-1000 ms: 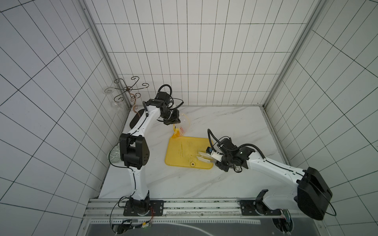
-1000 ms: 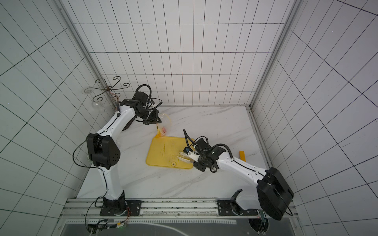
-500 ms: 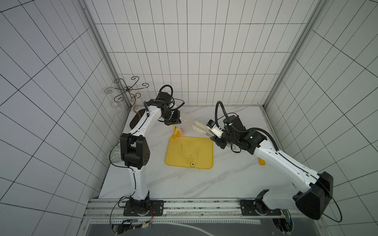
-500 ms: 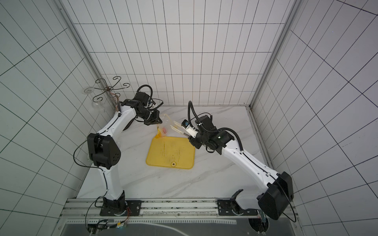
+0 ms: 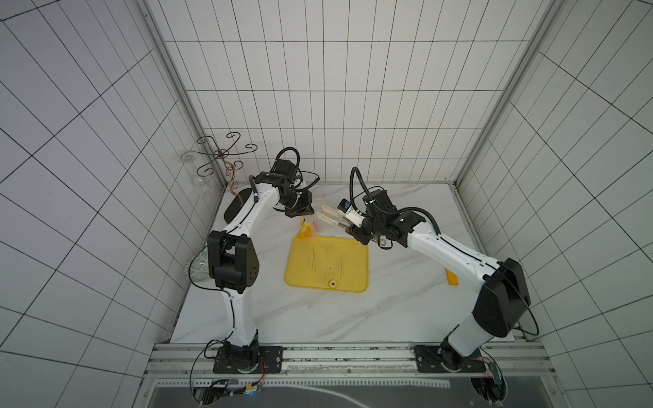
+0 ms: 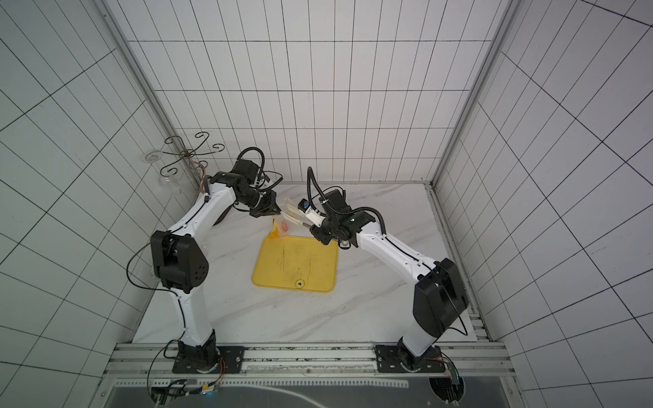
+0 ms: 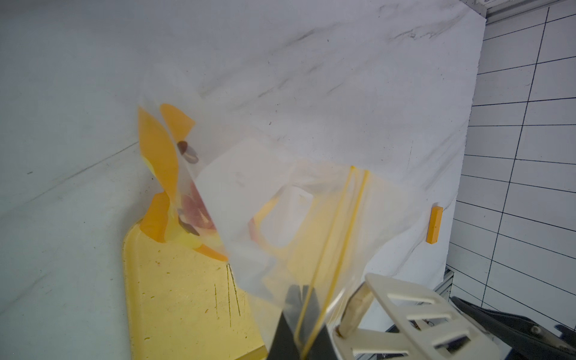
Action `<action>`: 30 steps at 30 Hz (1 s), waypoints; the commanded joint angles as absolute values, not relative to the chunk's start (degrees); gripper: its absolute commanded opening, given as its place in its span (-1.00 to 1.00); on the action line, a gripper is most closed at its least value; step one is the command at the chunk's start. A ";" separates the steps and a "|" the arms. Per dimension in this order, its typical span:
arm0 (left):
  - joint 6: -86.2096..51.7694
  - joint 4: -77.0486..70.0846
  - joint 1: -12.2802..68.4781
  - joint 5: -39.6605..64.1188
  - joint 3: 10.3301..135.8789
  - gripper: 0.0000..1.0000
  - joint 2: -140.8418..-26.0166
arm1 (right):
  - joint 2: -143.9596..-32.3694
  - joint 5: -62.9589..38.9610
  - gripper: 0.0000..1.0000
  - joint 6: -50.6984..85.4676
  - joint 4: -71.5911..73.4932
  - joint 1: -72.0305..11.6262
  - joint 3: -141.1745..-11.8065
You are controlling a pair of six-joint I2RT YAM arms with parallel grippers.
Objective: Put the cookies into a resealable bag to prevent moisture
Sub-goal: Place the cookie in the ziploc bag, then pick up the cookie from the tray.
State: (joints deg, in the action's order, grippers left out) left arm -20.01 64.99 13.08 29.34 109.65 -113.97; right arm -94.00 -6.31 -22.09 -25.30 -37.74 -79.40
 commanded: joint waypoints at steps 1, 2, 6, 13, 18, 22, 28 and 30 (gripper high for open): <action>-19.99 64.42 13.27 30.59 109.18 -1.00 -111.72 | -93.25 -8.01 -0.12 -22.72 -22.76 -37.27 -85.99; -20.02 64.34 13.26 30.59 109.24 -1.00 -111.75 | -92.89 -8.00 -0.08 -22.55 -22.61 -37.21 -85.67; -20.00 64.34 13.27 30.59 109.56 -1.00 -112.54 | -90.37 -8.82 0.10 -21.38 -21.30 -36.91 -83.76; -19.78 64.68 12.60 29.23 110.52 -1.00 -113.51 | -81.83 -8.37 0.02 -21.80 -25.03 -35.89 -77.23; -20.04 64.69 12.39 28.65 111.59 -1.00 -114.41 | -73.04 -9.22 0.00 -22.66 -31.47 -35.72 -68.42; -20.17 64.78 12.48 28.50 112.32 -1.00 -115.18 | -68.05 -7.53 -0.01 -23.93 -34.68 -39.28 -59.50; -19.98 65.04 12.47 27.86 111.80 -1.00 -114.88 | -68.30 -4.61 -0.01 -27.03 -33.44 -43.24 -50.86; -19.91 65.13 12.48 27.80 111.60 -1.00 -114.73 | -69.67 -4.27 -0.01 -27.95 -32.68 -43.48 -49.57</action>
